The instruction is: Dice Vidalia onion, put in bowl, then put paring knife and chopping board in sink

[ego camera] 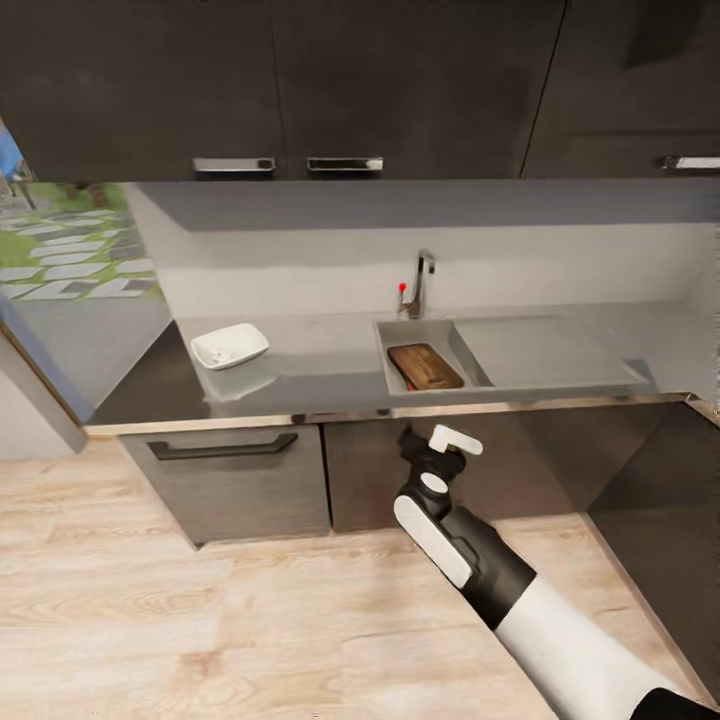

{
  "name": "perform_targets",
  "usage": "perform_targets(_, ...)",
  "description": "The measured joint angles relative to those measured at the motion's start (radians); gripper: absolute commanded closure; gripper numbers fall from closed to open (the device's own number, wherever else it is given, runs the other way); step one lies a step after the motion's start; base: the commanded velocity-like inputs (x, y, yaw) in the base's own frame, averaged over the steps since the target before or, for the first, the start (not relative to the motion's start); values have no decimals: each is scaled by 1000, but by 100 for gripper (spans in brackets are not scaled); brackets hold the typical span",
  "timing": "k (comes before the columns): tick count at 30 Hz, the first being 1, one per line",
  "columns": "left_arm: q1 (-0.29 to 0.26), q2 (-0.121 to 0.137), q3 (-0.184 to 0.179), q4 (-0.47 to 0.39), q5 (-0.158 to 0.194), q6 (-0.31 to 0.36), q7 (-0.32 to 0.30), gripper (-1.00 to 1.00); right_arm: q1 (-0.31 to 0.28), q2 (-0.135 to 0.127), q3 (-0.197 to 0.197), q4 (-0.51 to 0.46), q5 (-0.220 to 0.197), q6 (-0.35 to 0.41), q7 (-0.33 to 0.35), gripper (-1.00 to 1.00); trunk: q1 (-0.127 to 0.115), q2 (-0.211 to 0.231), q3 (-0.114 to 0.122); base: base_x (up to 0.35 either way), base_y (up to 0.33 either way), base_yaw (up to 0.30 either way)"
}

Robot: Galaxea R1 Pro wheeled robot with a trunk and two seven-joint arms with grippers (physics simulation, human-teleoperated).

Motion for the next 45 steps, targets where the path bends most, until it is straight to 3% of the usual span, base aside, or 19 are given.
perform_targets(1,0,0,0,0,0,0,0,-100,3,-15,31,0,0,-17,0,-100,0,0,0,-147,0,0)
perform_targets(2,0,0,0,-2,0,0,1,-100,7,-55,128,5,-3,-66,0,-100,-1,0,0,-94,0,0)
perform_targets(4,0,0,0,-3,0,0,2,-100,18,-82,184,21,-2,-114,-2,-100,-1,0,0,-40,0,0)
perform_targets(6,0,1,0,-3,0,0,3,-100,60,-105,214,59,-3,-167,11,-100,-1,0,0,-8,0,0)
perform_targets(9,0,1,0,-3,0,1,3,-100,87,-114,220,118,-1,-184,91,-100,-1,0,0,-2,0,0)
perform_targets(12,0,2,1,-3,1,1,3,-100,100,-113,220,318,-2,-210,256,-100,-1,0,0,0,0,0)
perform_targets(13,0,2,1,-4,1,1,4,-100,100,-113,219,398,-4,-237,331,-100,-1,0,0,0,0,0)
perform_targets(14,0,2,1,-4,1,0,4,-100,101,-111,217,515,-5,-270,449,-100,-1,0,0,0,0,0)
perform_targets(16,0,2,1,-5,1,1,4,-100,100,-108,216,649,-4,-290,570,-100,-1,0,0,0,0,0)
perform_targets(19,0,2,2,-2,2,3,5,-100,100,-101,214,808,-6,-304,705,-100,-1,0,0,0,0,0)
perform_targets(22,-1,2,3,5,6,7,8,-100,101,-75,211,1029,-9,-371,853,-100,-1,0,0,0,0,0)
perform_targets(24,-1,2,3,5,7,7,9,-100,127,-70,211,1080,-9,-399,903,-100,-1,0,0,0,0,0)
perform_targets(28,-1,2,4,2,8,8,10,-100,230,-71,210,1109,-9,-417,937,-100,-1,0,0,0,0,0)
perform_targets(38,-1,6,5,-2,9,10,11,-100,504,-97,209,1115,-6,-420,945,-100,-1,0,3,0,0,0)
perform_targets(45,-3,8,9,0,12,12,30,-100,558,-92,209,1115,-7,-413,941,-100,-1,0,14,0,0,0)
